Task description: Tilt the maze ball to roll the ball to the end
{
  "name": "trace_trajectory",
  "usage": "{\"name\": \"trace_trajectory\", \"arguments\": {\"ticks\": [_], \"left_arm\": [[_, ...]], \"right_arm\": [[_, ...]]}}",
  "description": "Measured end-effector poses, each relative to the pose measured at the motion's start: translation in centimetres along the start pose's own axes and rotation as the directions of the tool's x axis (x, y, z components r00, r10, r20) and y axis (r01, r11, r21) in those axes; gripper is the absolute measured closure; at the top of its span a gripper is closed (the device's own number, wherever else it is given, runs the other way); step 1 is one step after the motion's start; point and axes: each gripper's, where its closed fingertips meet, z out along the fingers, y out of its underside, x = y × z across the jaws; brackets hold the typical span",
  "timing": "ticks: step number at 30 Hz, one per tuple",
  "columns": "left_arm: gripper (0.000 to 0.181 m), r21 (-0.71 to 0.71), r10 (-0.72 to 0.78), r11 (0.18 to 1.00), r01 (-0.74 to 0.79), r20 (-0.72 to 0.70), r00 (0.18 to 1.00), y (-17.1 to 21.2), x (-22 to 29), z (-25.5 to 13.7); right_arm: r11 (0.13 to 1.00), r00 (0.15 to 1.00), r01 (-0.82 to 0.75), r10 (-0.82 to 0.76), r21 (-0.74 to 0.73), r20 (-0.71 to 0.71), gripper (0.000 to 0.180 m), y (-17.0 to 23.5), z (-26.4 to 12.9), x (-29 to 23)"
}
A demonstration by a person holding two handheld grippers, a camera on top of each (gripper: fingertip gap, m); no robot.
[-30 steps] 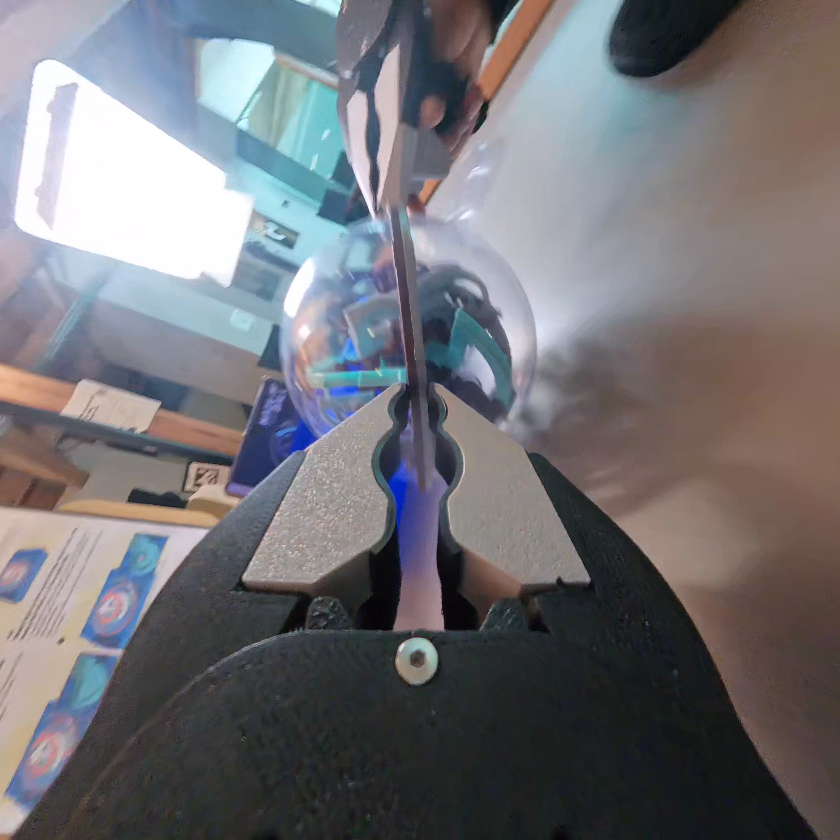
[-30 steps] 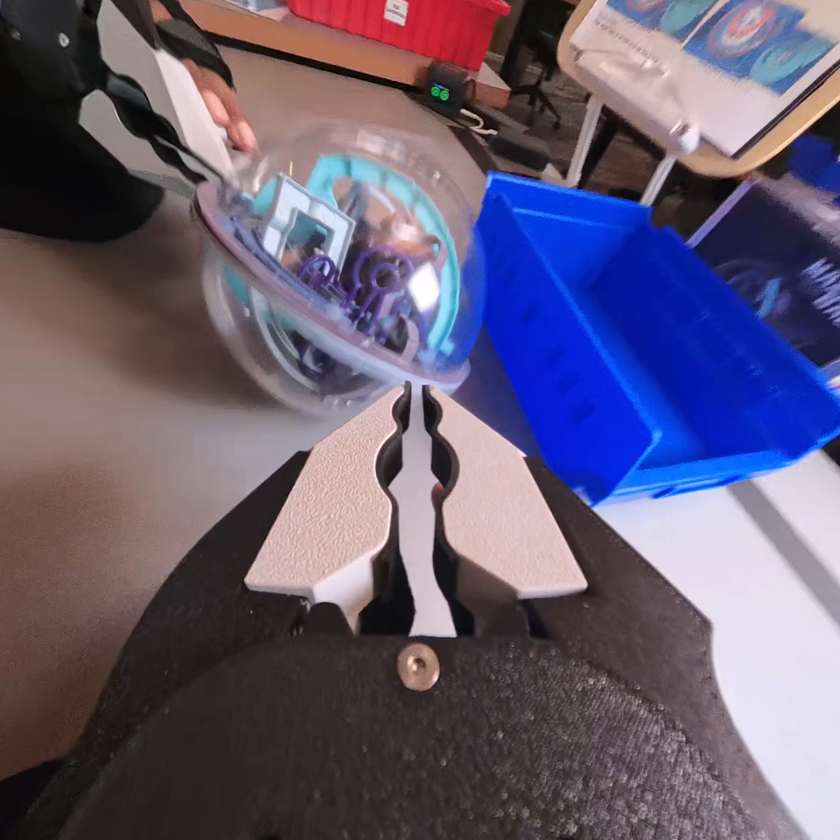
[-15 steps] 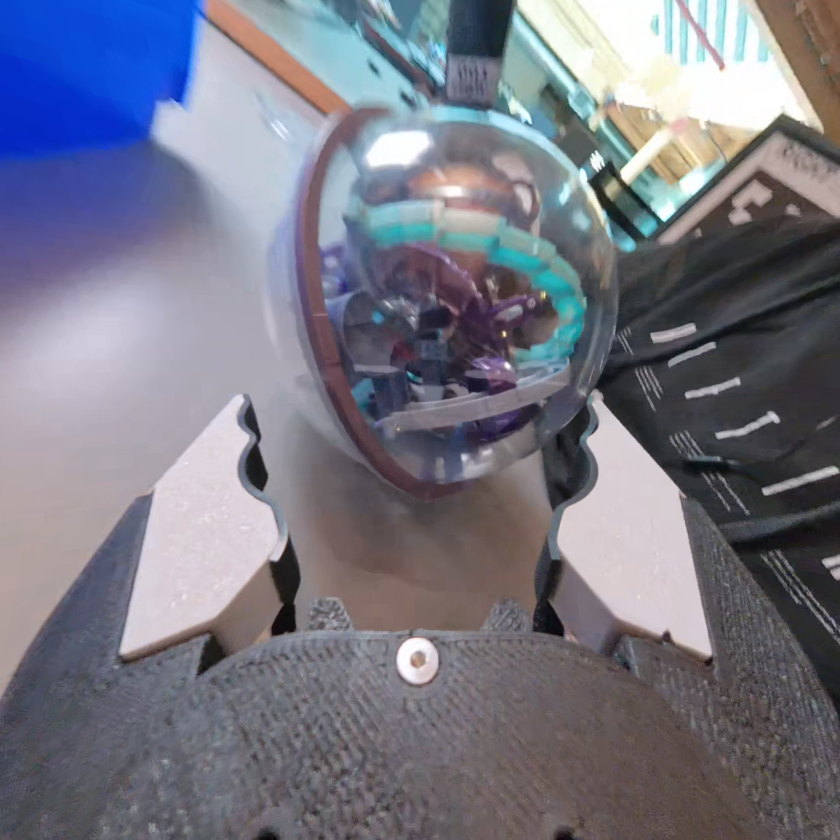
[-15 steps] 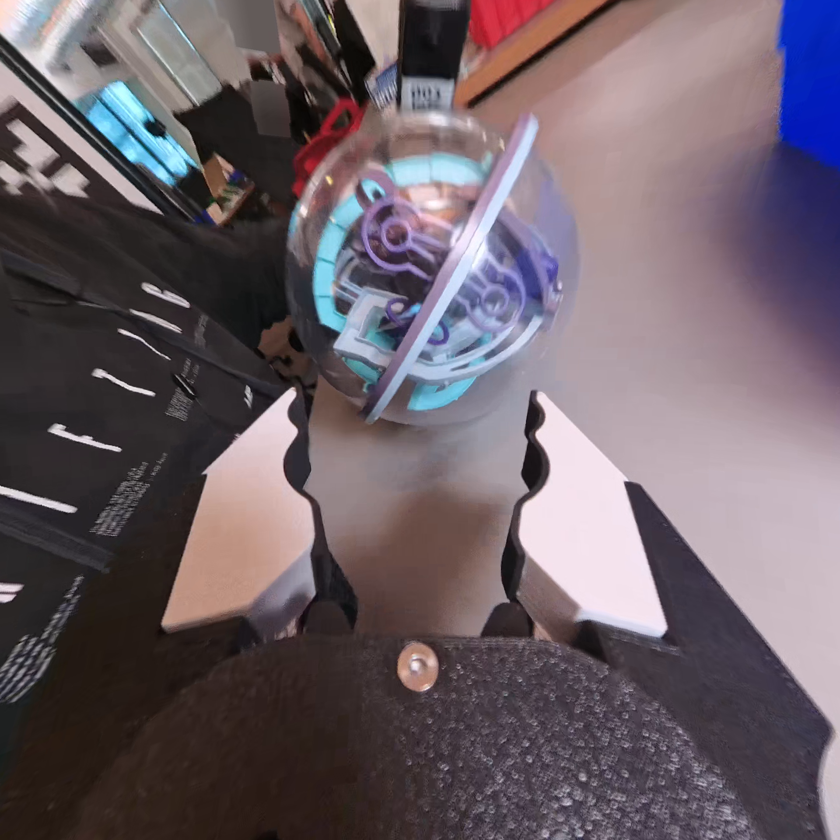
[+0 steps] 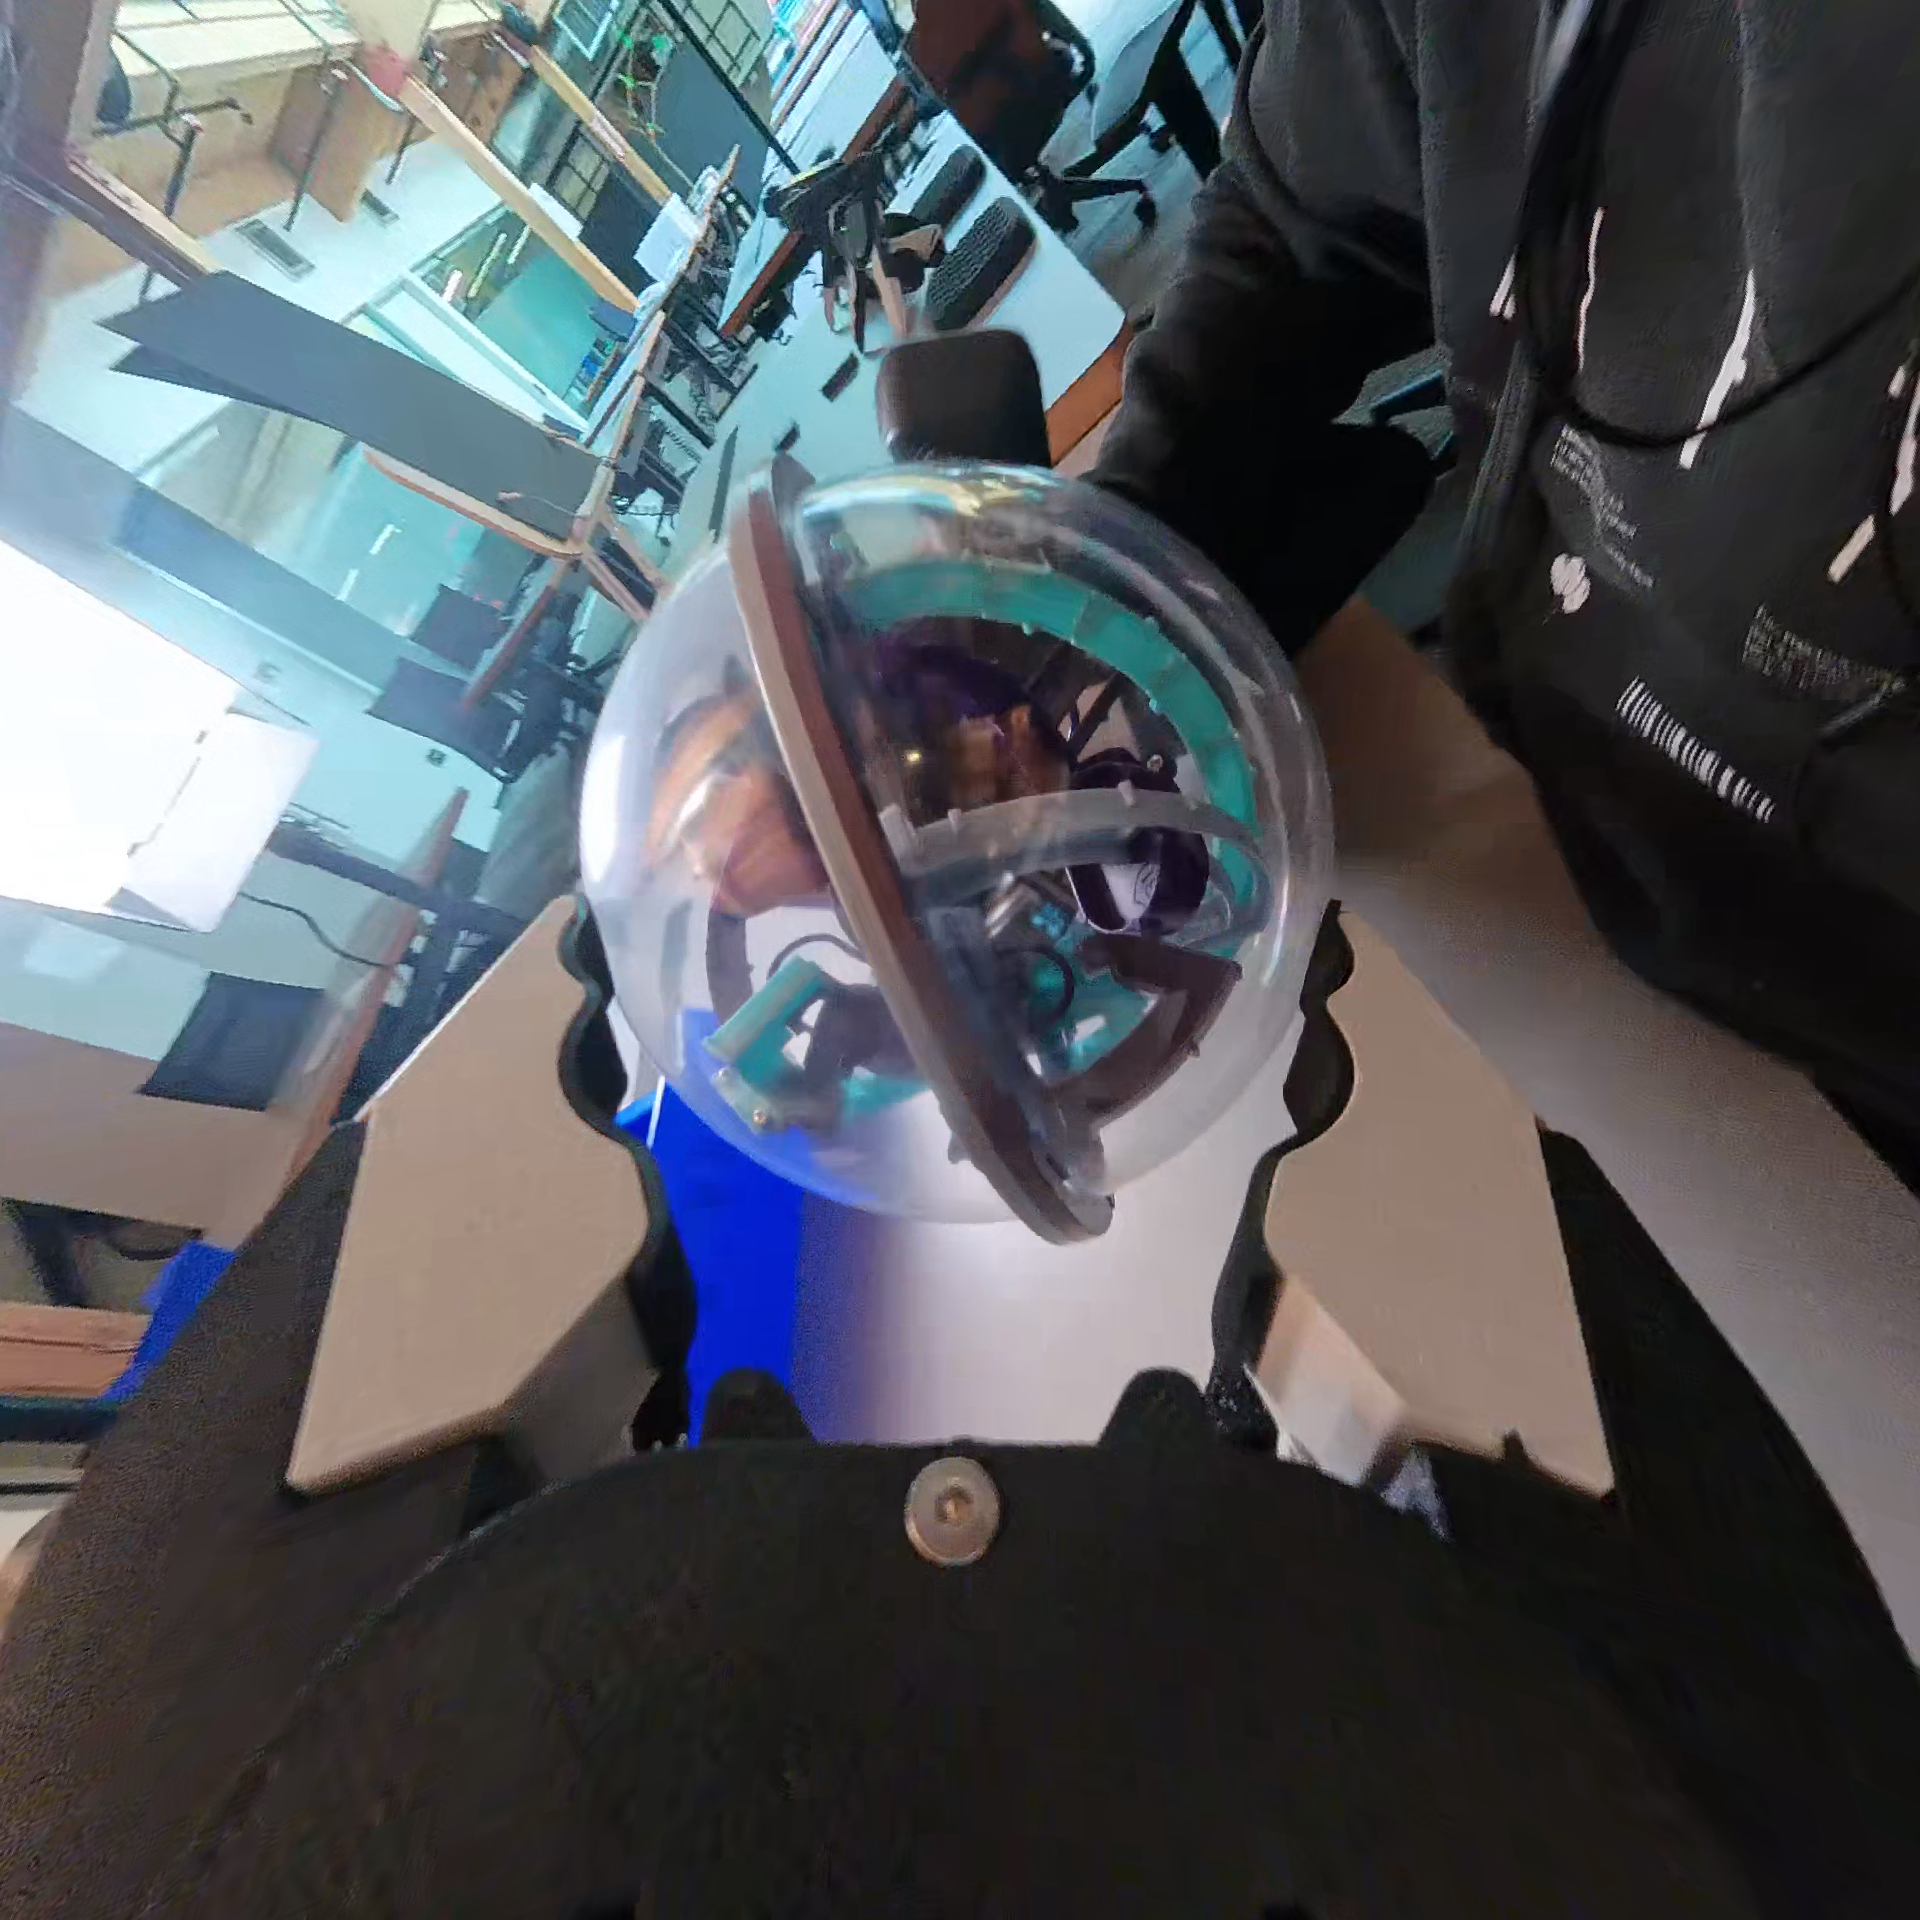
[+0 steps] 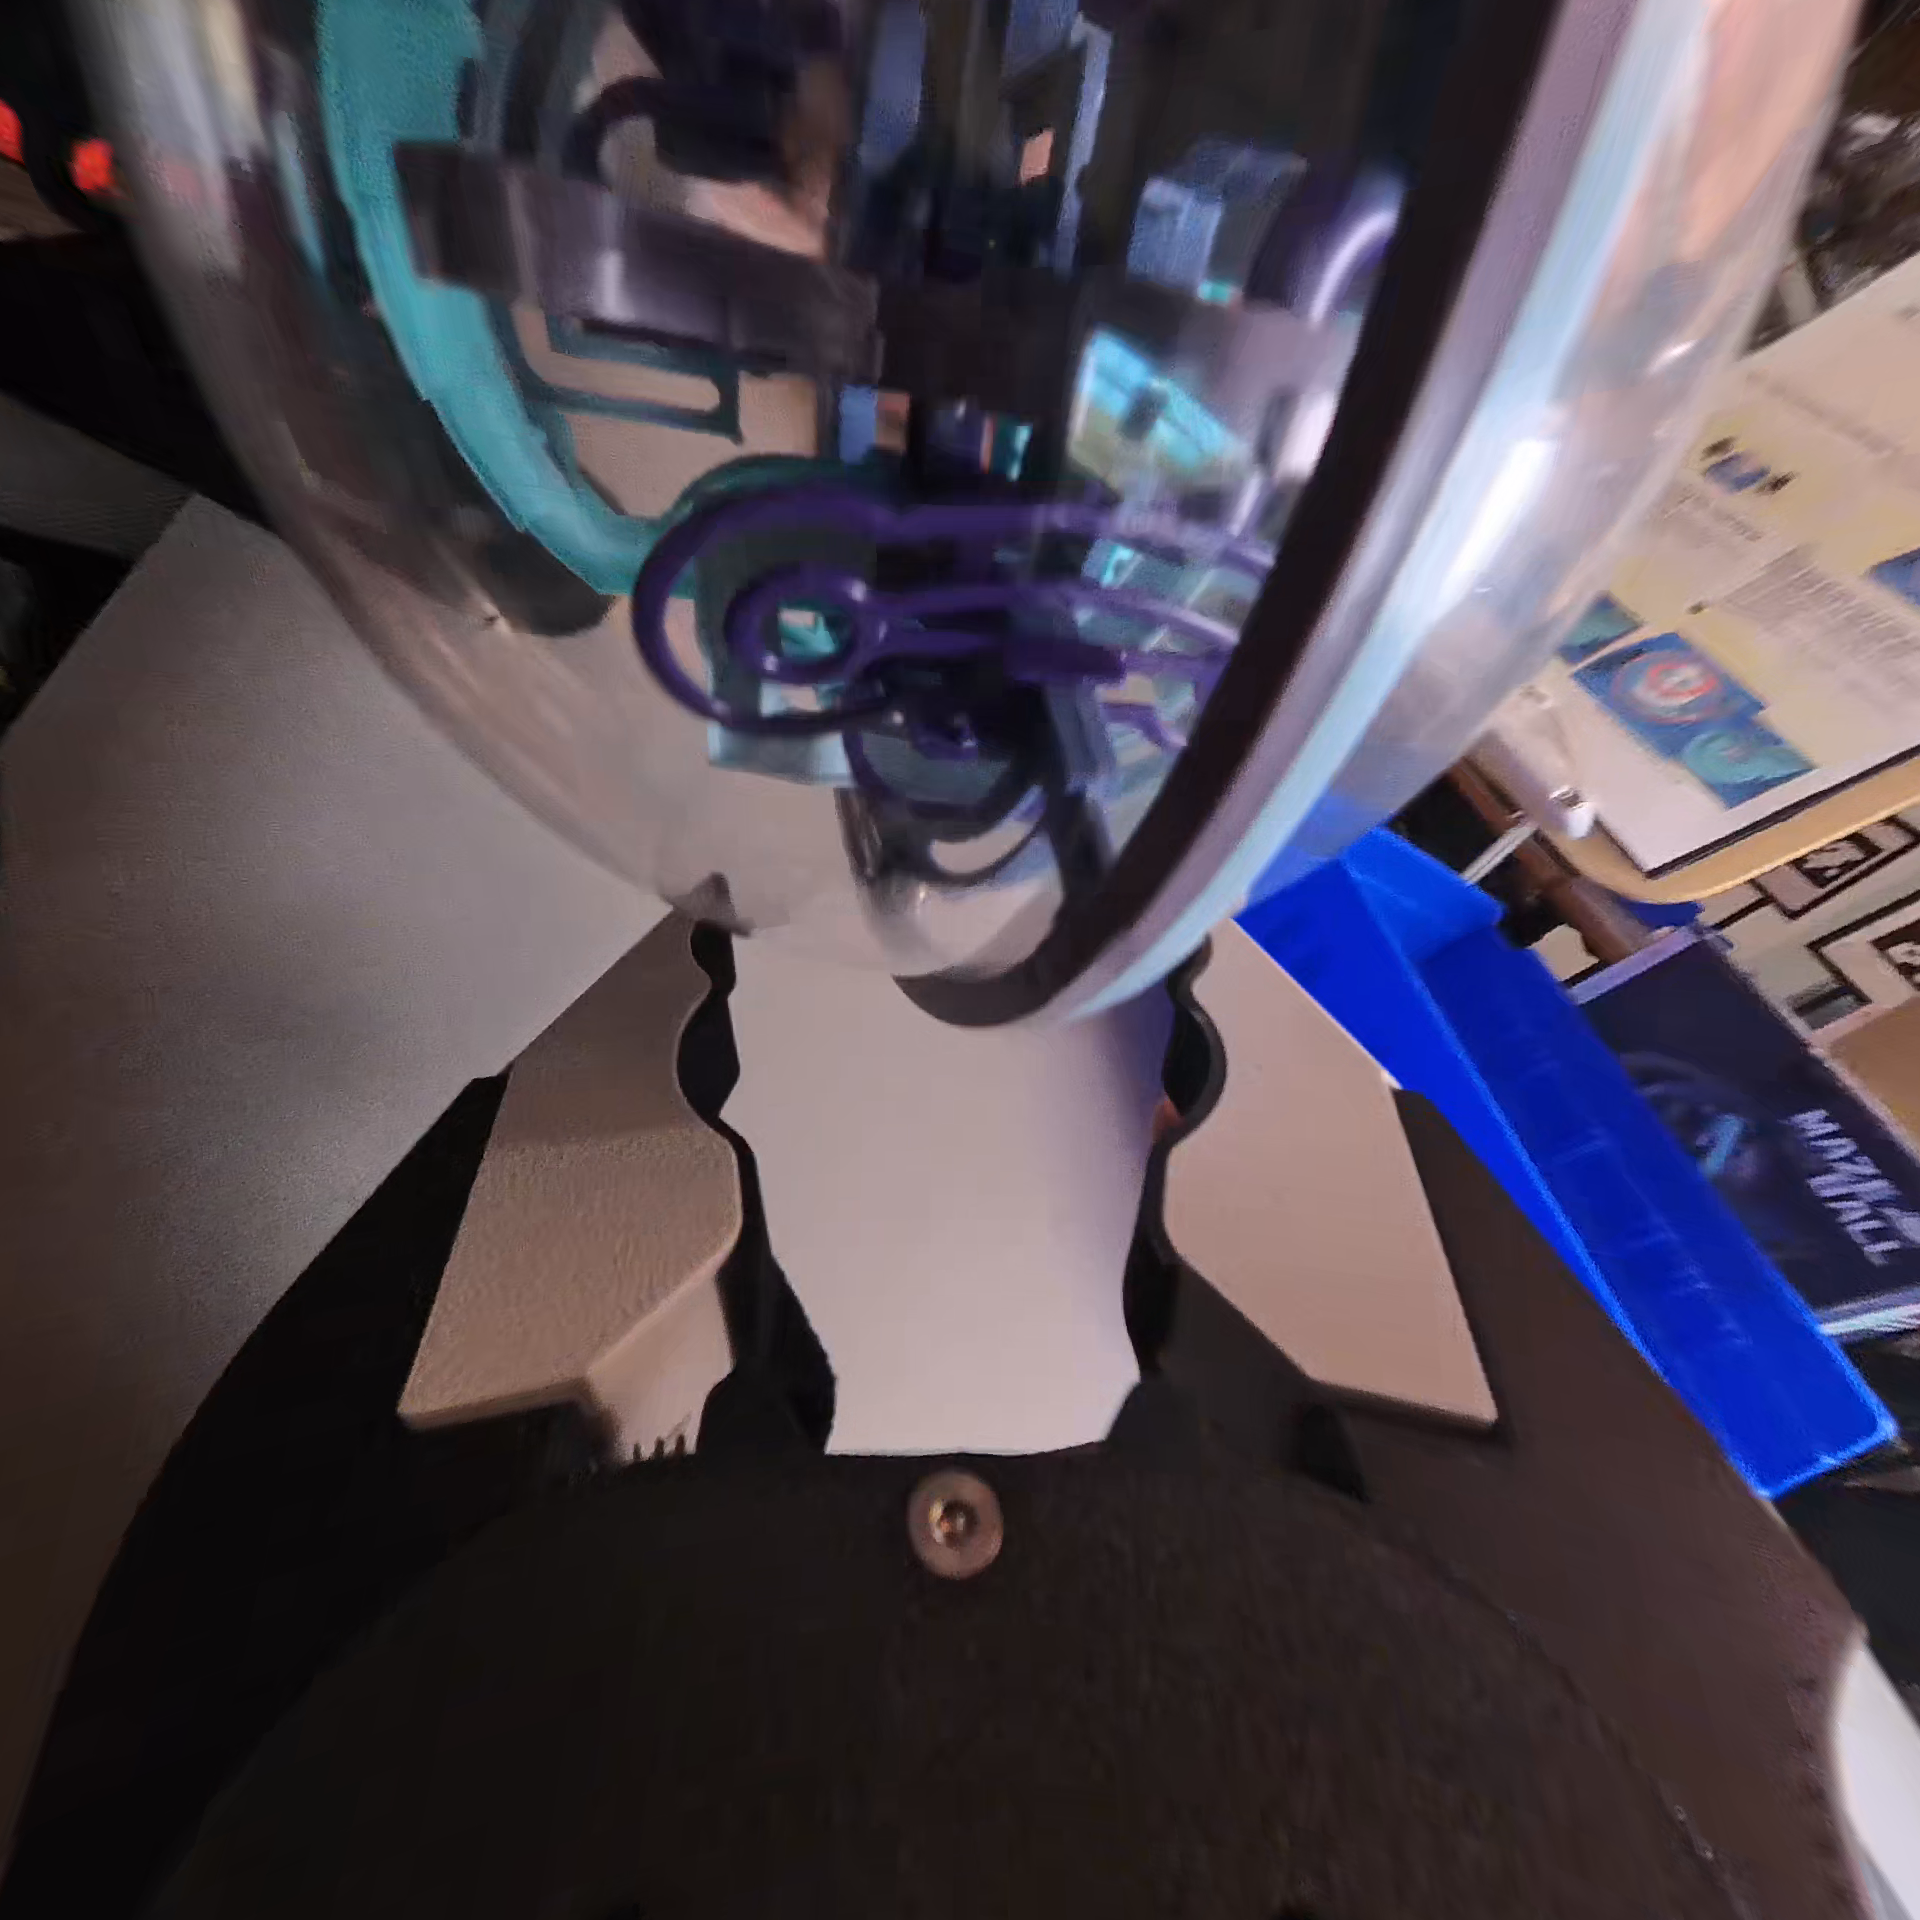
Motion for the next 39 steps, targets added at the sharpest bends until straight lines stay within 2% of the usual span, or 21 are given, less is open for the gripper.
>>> {"name": "trace_trajectory", "arguments": {"ticks": [5, 7, 11, 13, 14, 15, 17, 19, 21, 23, 25, 27, 29, 31, 33, 34, 36, 39], "left_arm": [[0.05, 0.007, -0.115, 0.993, 0.116, 0.146, 0.983, 3.5, -1.2, -2.3], [0.05, -0.036, -0.083, 0.995, 0.091, 0.189, 0.979, 4.6, -1.2, -2.5], [0.051, -0.088, 0.029, 0.996, -0.007, 0.248, 0.968, 4.6, -2.0, -2.7], [0.051, -0.154, 0.122, 0.985, -0.081, 0.278, 0.953, 4.8, -2.5, -2.7], [0.051, -0.155, 0.121, 0.985, -0.08, 0.275, 0.954, 4.6, -2.4, -2.4], [0.051, -0.151, 0.079, 0.988, -0.041, 0.261, 0.962, 4.9, -2.2, -2.0], [0.051, -0.131, -0.151, 0.975, 0.18, 0.2, 0.968, 7.2, -1.0, -0.8], [0.052, -0.101, -0.422, 0.894, 0.436, 0.136, 0.897, 10.2, 0.6, 0.2], [0.052, -0.113, -0.581, 0.801, 0.588, 0.096, 0.809, 12.3, 1.8, 0.7], [0.052, -0.083, -0.596, 0.793, 0.603, 0.099, 0.797, 12.1, 1.3, 0.2], [0.052, 0.04, -0.623, 0.782, 0.622, 0.092, 0.777, 9.9, -0.9, -1.1], [0.051, 0.174, -0.688, 0.722, 0.67, 0.079, 0.721, 8.4, -3.4, -2.6], [0.052, 0.233, -0.746, 0.658, 0.716, 0.067, 0.663, 8.8, -4.6, -3.0], [0.052, 0.188, -0.836, 0.543, 0.819, 0.02, 0.549, 10.5, -3.6, -1.4], [0.054, 0.124, -0.905, 0.417, 0.901, -0.042, 0.424, 11.6, -1.3, 1.4], [0.059, 0.072, -0.913, 0.401, 0.913, -0.055, 0.405, 12.0, 0.1, 2.5], [0.065, -0.012, -0.897, 0.438, 0.899, -0.069, 0.436, 11.7, 2.5, 3.6], [0.059, 0.009, -0.883, 0.466, 0.885, -0.065, 0.465, 10.5, 2.9, 2.6]], "right_arm": [[0.998, 0.998, 0.06, -0.059, 0.022, -0.023, 0.105, -2.4, -1.2, 2.0], [0.995, 0.995, 0.099, -0.099, -0.001, -0.002, 0.109, -3.0, -1.5, 2.3], [0.988, 0.988, 0.152, -0.152, -0.023, -0.01, 0.117, -3.7, -1.7, 3.3], [0.995, 0.995, 0.096, -0.095, -0.02, 0.019, 0.121, -3.3, -1.9, 3.3], [0.999, 0.998, 0.037, -0.036, -0.018, 0.045, 0.121, -2.6, -1.8, 3.1], [0.999, 0.995, -0.043, 0.045, -0.022, 0.086, 0.122, -1.6, -1.7, 2.6], [0.965, 0.948, -0.255, 0.261, -0.058, 0.181, 0.122, 0.7, -1.5, 1.2], [0.892, 0.861, -0.443, 0.452, -0.09, 0.234, 0.121, 2.3, -1.3, 0.0], [0.852, 0.816, -0.51, 0.523, -0.121, 0.245, 0.103, 2.4, -1.0, -0.7], [0.875, 0.847, -0.465, 0.484, -0.136, 0.22, 0.101, 1.6, -0.6, -0.4], [0.9, 0.881, -0.427, 0.435, -0.084, 0.187, 0.102, -0.4, -0.2, 1.1], [0.919, 0.911, -0.393, 0.393, -0.021, 0.125, 0.101, -2.6, 0.4, 3.1], [0.936, 0.936, -0.352, 0.351, 0.017, 0.028, 0.101, -3.9, 0.7, 5.5], [0.939, 0.939, -0.342, 0.342, 0.031, -0.025, 0.096, -3.9, 0.6, 7.0], [0.914, 0.914, -0.406, 0.405, 0.029, 0.018, 0.094, -3.0, -0.2, 6.9], [0.892, 0.892, -0.451, 0.449, 0.038, 0.046, 0.094, -2.7, -0.8, 6.5], [0.862, 0.863, -0.503, 0.497, 0.064, 0.093, 0.094, -2.4, -1.8, 5.3], [0.846, 0.847, -0.528, 0.518, 0.075, 0.123, 0.094, -2.3, -1.7, 3.4]]}}
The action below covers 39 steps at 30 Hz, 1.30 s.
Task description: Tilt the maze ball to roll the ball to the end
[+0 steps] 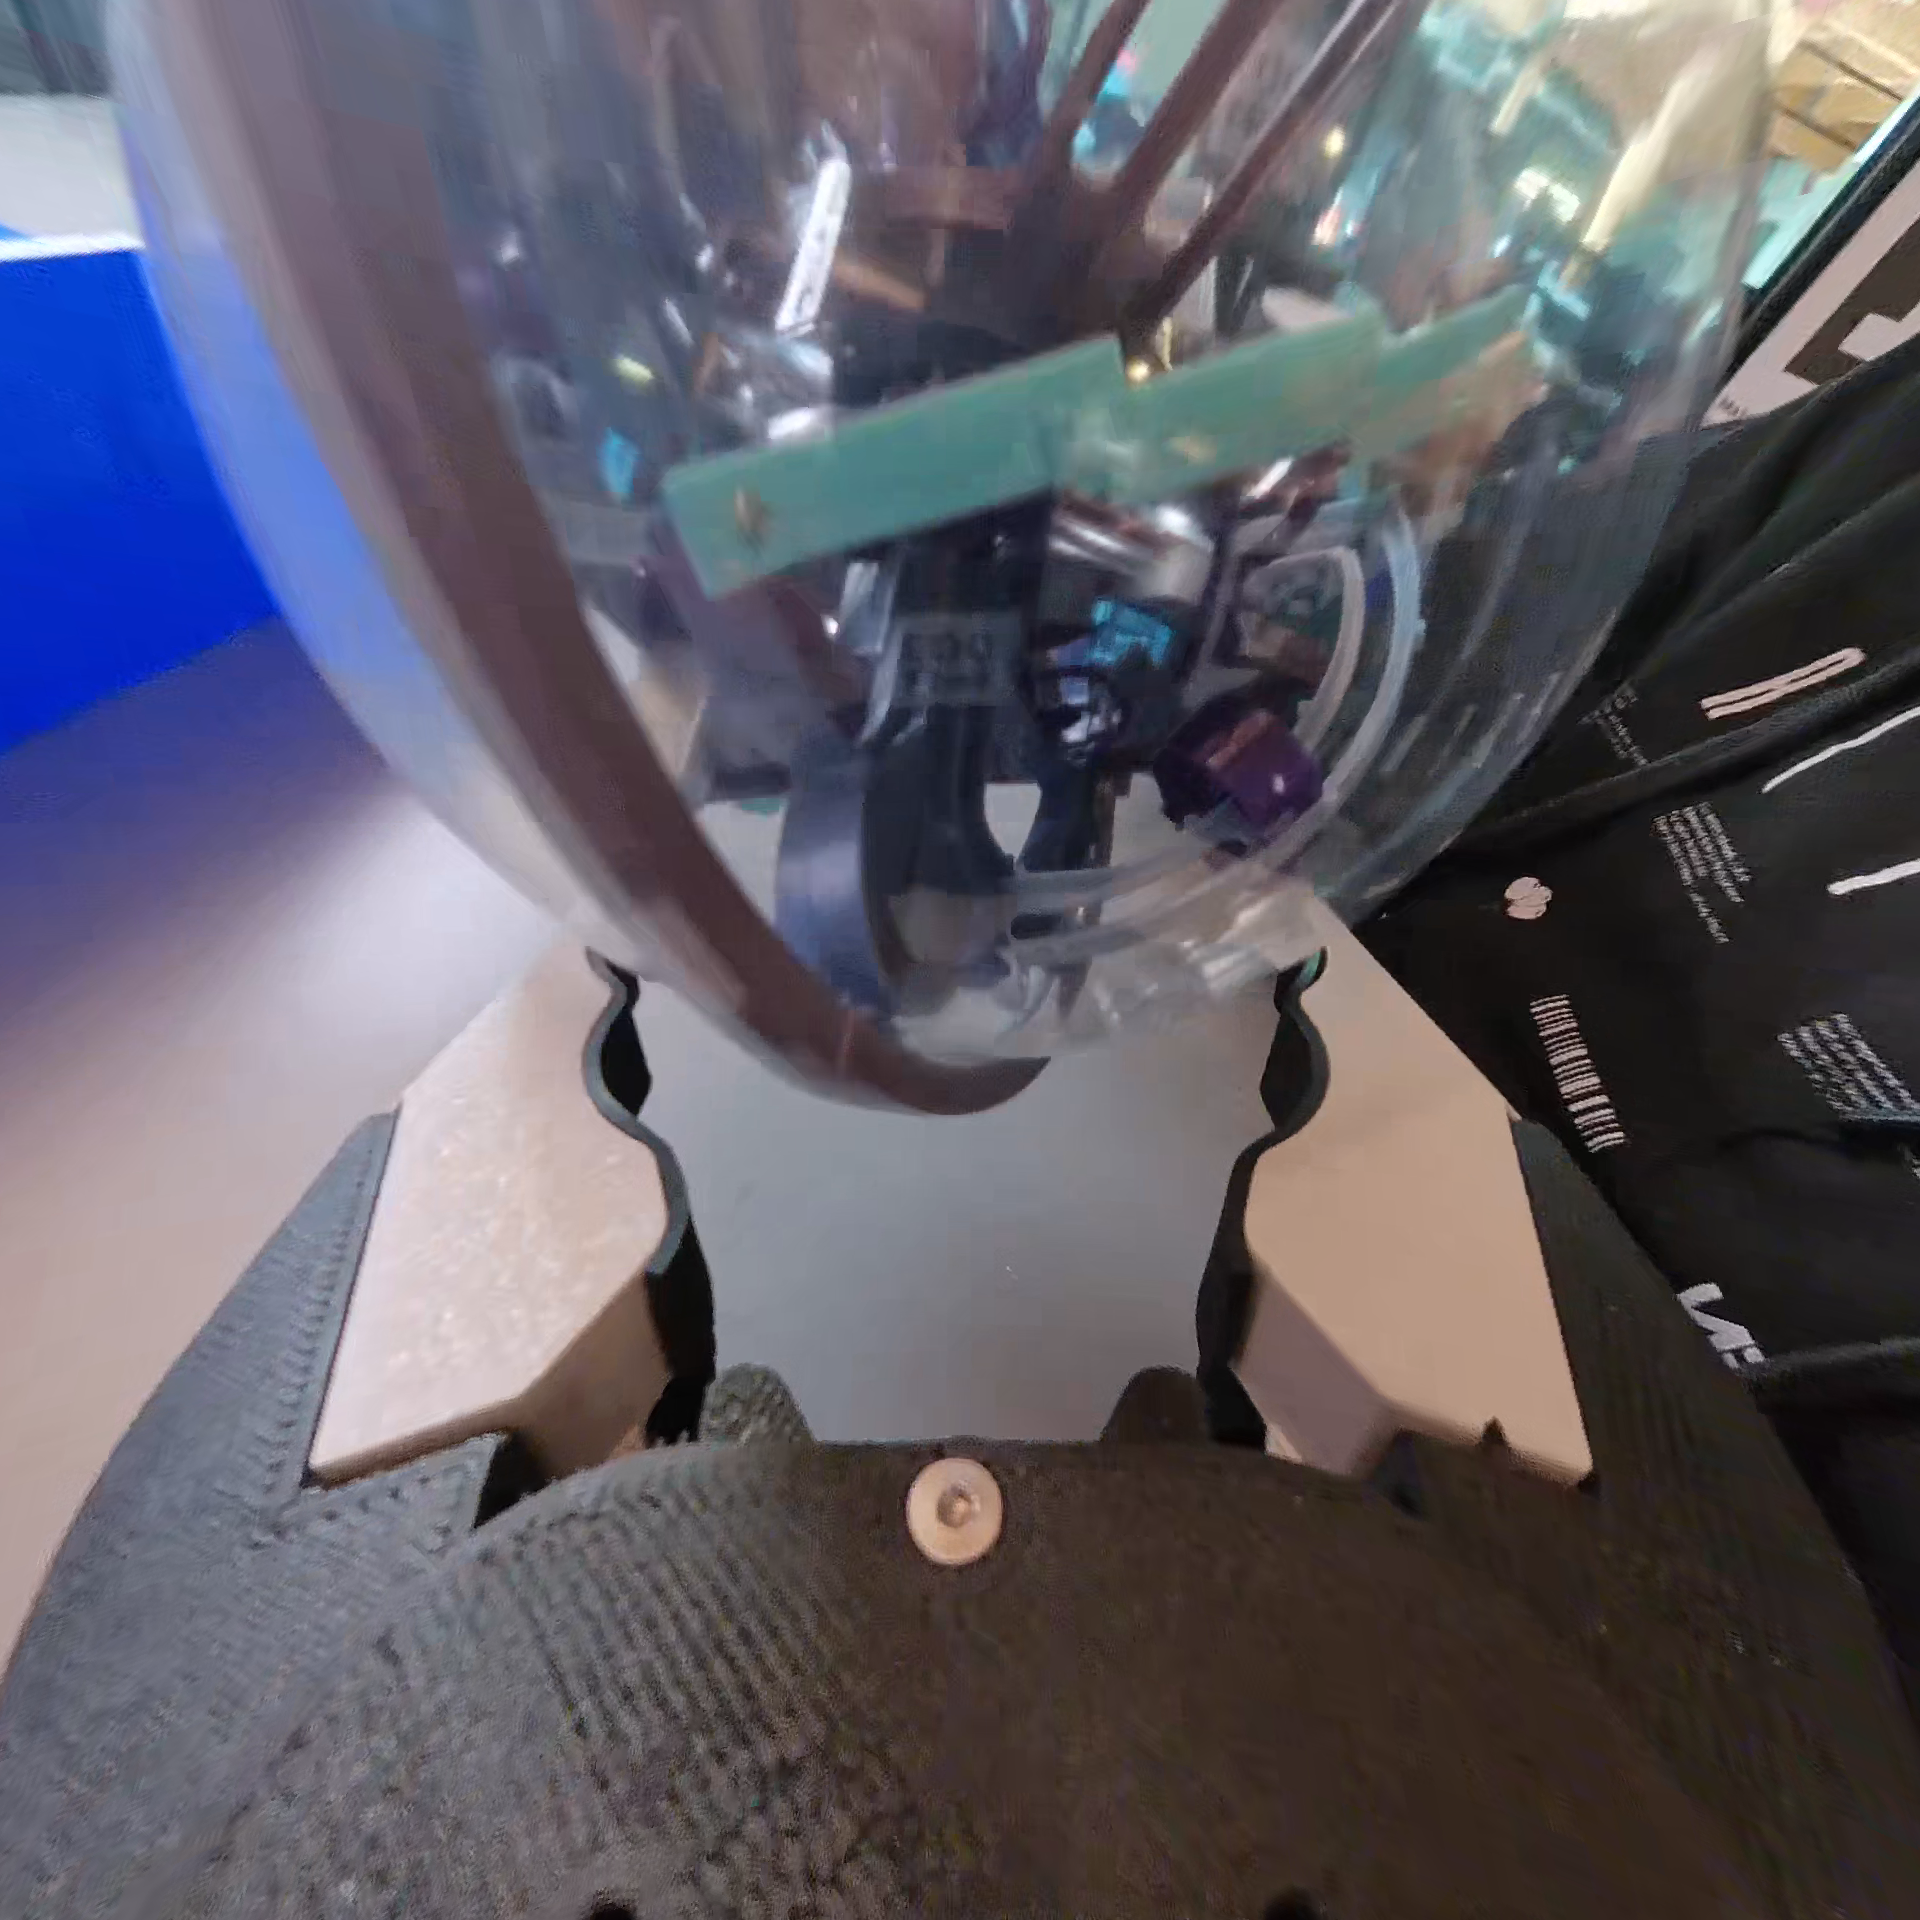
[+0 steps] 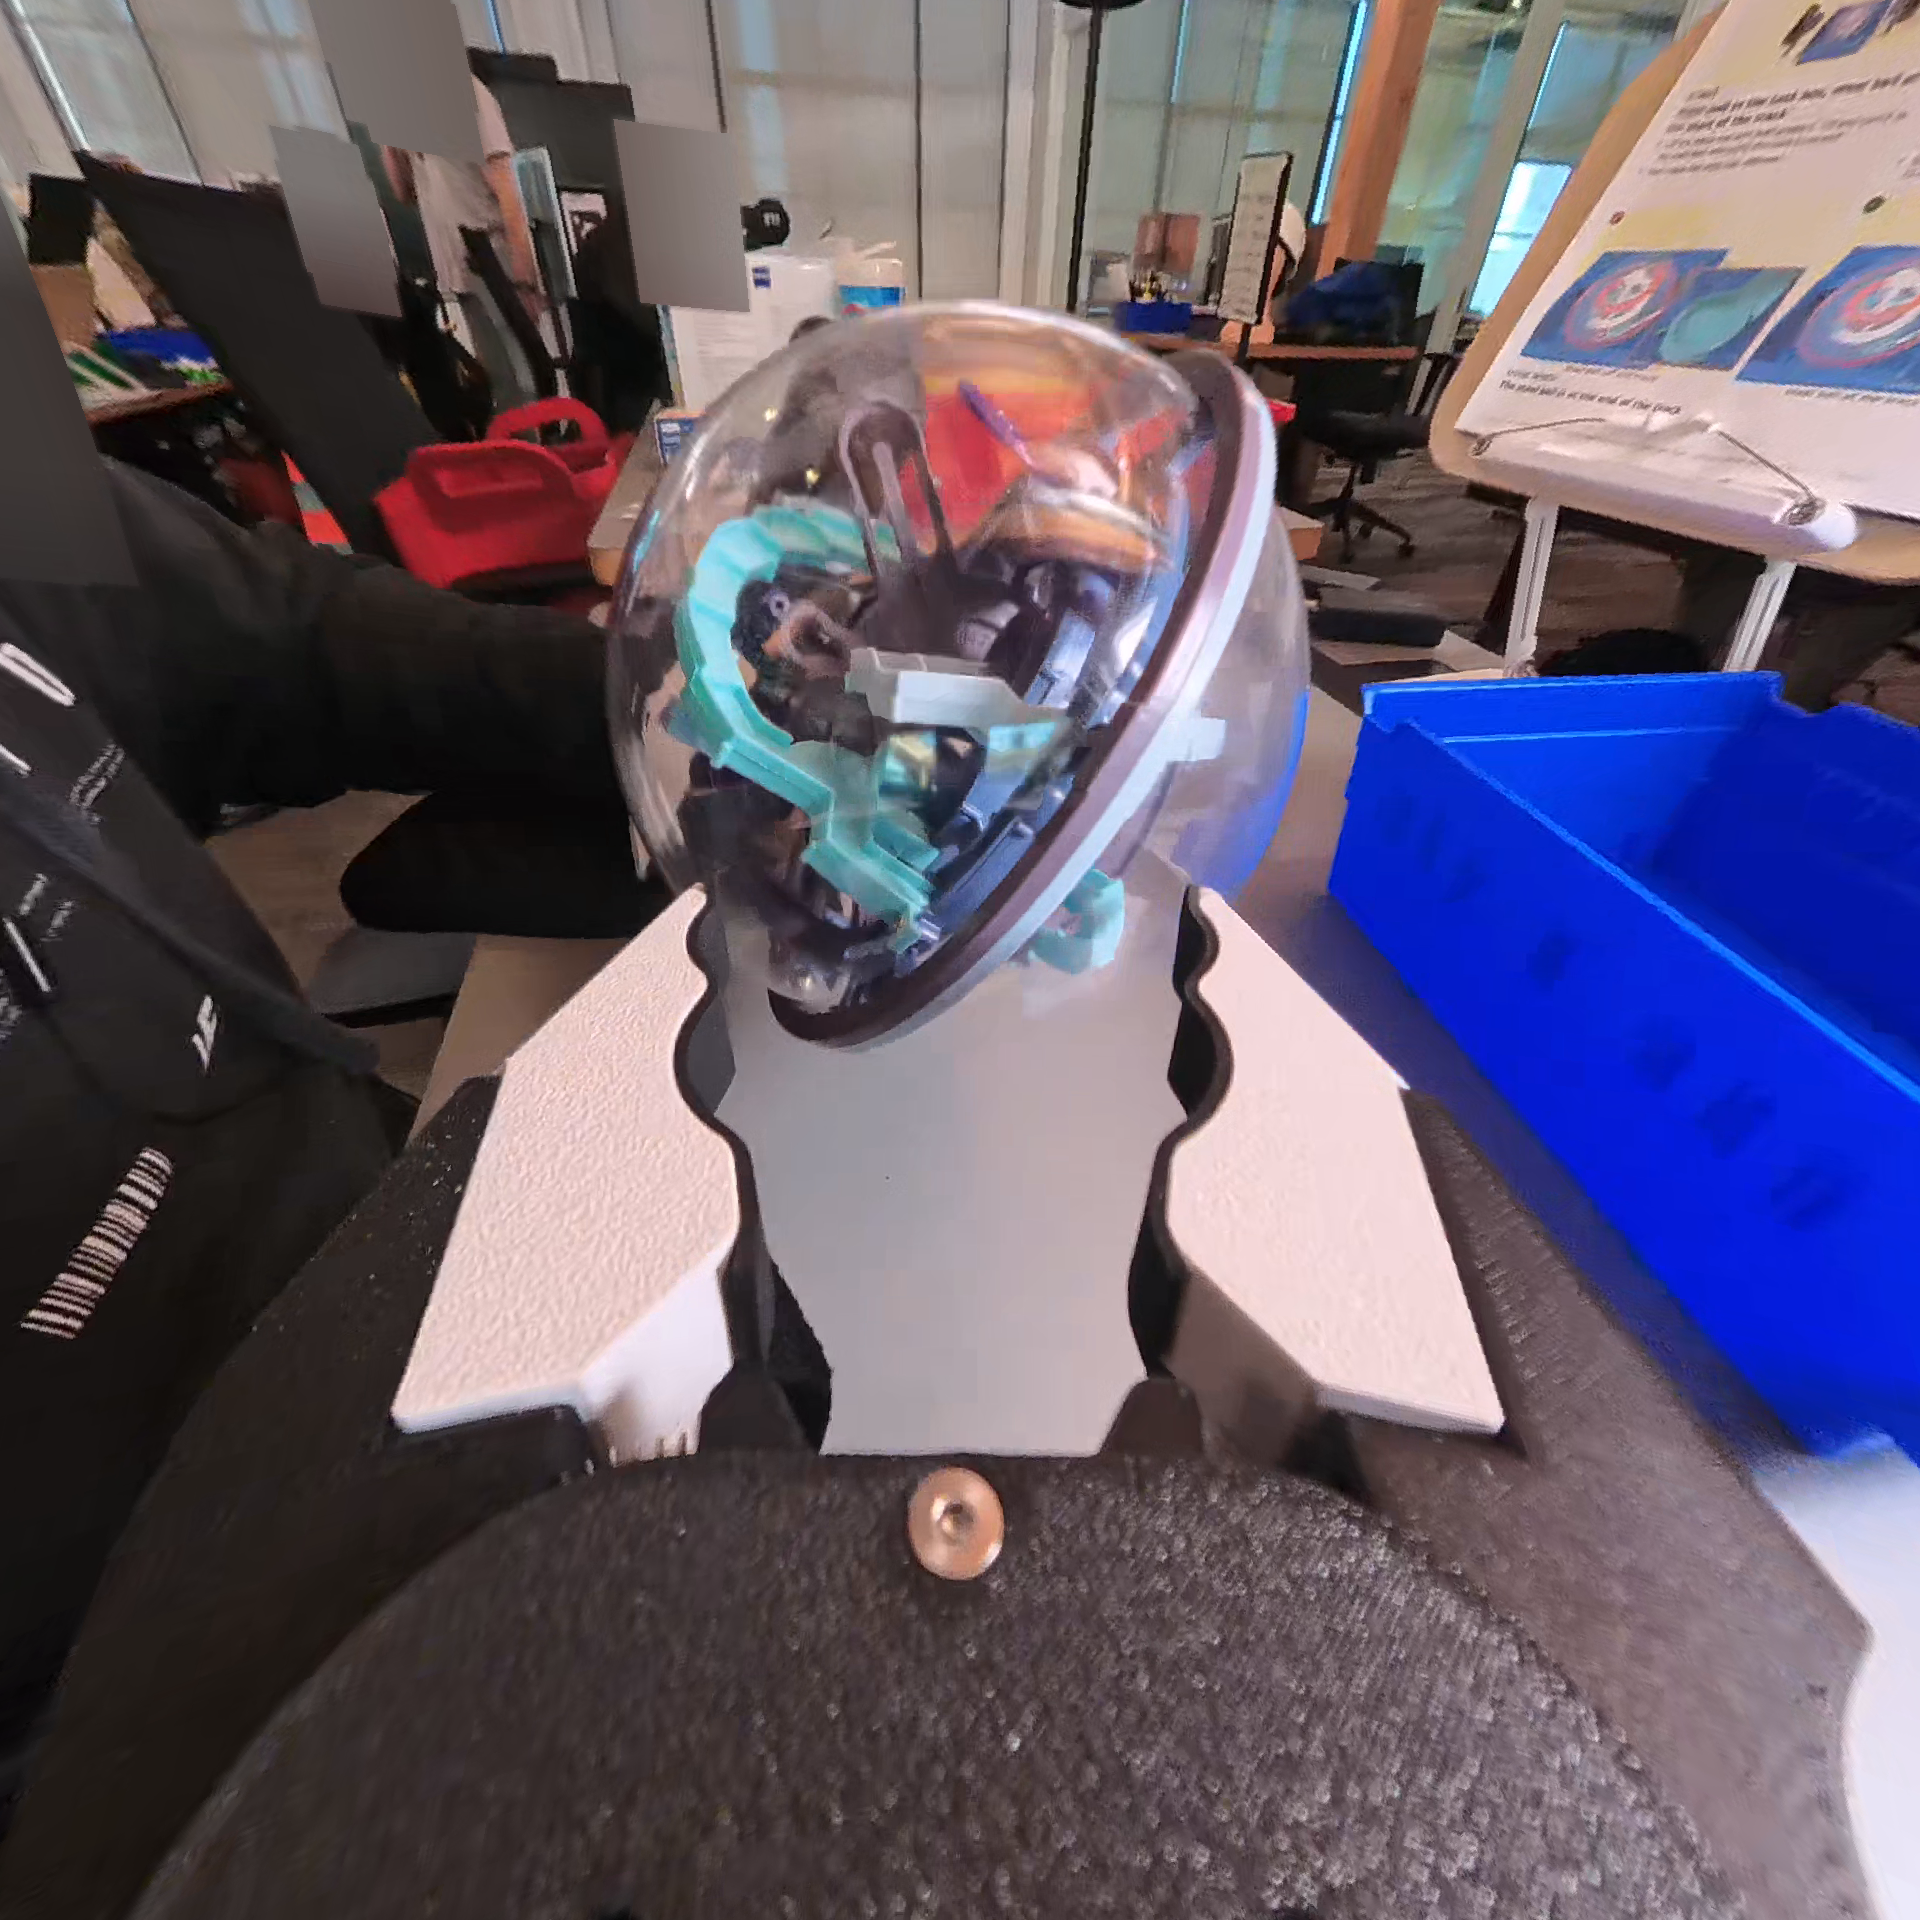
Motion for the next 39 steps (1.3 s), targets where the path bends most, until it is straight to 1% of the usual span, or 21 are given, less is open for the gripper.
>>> {"name": "trace_trajectory", "arguments": {"ticks": [5, 8, 14, 26, 31, 39], "left_arm": [[0.059, 0.158, -0.012, 0.987, 0.008, 0.022, 1.0, -2.3, 0.2, -2.5], [0.059, 0.183, 0.016, 0.983, -0.025, 0.049, 0.999, -3.0, 0.3, -2.9], [0.059, 0.231, -0.09, 0.968, 0.095, -0.032, 0.995, -3.6, 0.2, -2.9], [0.059, 0.221, -0.27, 0.929, 0.296, -0.141, 0.952, -2.9, -0.2, -2.5], [0.059, 0.148, -0.397, 0.893, 0.426, -0.192, 0.898, -2.2, 0.2, -1.9], [0.06, 0.06, -0.512, 0.842, 0.536, -0.222, 0.83, -0.2, 0.6, -1.4]], "right_arm": [[0.996, 0.998, -0.049, 0.046, 0.07, 0.043, 0.098, -0.5, 1.0, 0.0], [0.998, 0.998, -0.051, 0.049, 0.04, 0.043, 0.1, -0.3, 0.9, -0.1], [0.998, 0.999, -0.048, 0.048, 0.038, 0.006, 0.104, -0.1, 0.8, 0.2], [0.998, 0.999, -0.052, 0.052, 0.028, -0.011, 0.109, 0.7, 0.8, 0.8], [0.996, 0.997, -0.08, 0.081, 0.025, -0.006, 0.109, 0.8, 0.7, 1.1], [0.987, 0.987, -0.162, 0.162, -0.012, 0.016, 0.108, 2.3, 0.9, 0.8]]}}
